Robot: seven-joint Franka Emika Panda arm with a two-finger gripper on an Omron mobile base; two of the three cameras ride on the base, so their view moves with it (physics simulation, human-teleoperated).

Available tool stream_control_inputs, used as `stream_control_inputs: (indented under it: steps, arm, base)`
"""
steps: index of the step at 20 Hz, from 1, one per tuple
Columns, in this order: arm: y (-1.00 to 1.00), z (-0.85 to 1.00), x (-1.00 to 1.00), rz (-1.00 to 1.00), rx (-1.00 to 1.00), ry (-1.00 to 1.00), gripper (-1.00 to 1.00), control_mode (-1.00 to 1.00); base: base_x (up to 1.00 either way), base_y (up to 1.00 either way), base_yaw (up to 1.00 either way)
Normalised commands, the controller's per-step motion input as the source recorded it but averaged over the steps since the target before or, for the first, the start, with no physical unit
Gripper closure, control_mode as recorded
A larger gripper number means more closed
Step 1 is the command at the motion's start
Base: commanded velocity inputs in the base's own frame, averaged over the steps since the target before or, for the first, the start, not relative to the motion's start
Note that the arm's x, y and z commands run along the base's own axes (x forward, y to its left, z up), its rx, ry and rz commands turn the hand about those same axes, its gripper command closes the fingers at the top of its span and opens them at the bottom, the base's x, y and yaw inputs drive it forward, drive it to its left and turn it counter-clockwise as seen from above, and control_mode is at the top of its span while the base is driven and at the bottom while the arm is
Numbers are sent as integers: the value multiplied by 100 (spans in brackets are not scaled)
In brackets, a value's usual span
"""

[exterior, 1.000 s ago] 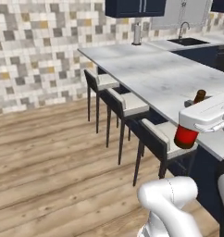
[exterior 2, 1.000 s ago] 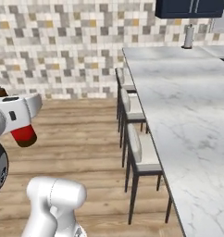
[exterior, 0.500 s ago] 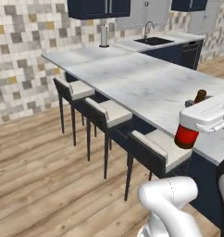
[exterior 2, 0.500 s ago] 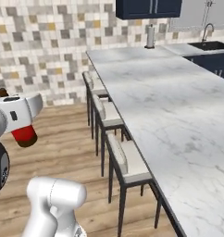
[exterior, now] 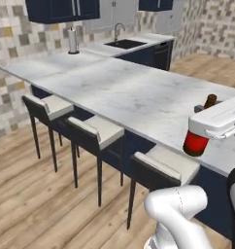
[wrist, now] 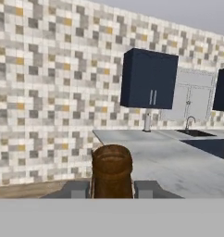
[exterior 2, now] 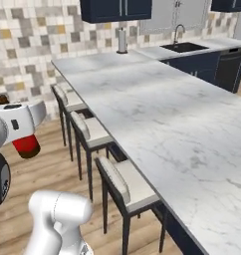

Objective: Get the candle and the beer from the cabinet and move them to the dining counter.

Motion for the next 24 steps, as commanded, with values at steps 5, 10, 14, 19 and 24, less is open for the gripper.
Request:
stream_control_inputs:
  steps: [5, 10, 14, 19, 24]
  arm:
    - [0, 0, 0, 0, 0, 0, 100, 100]
    - [0, 0, 0, 0, 0, 0, 100, 100]
    - [0, 0, 0, 0, 0, 0, 100, 100]
    - [0, 0, 0, 0, 0, 0, 100, 100]
    - [0, 0, 0, 0, 0, 0, 100, 100]
  base:
    - [51, 37, -40]
    - [47, 24, -40]
    - [40, 0, -36]
    - [38, 0, -33]
    - [30, -12, -28]
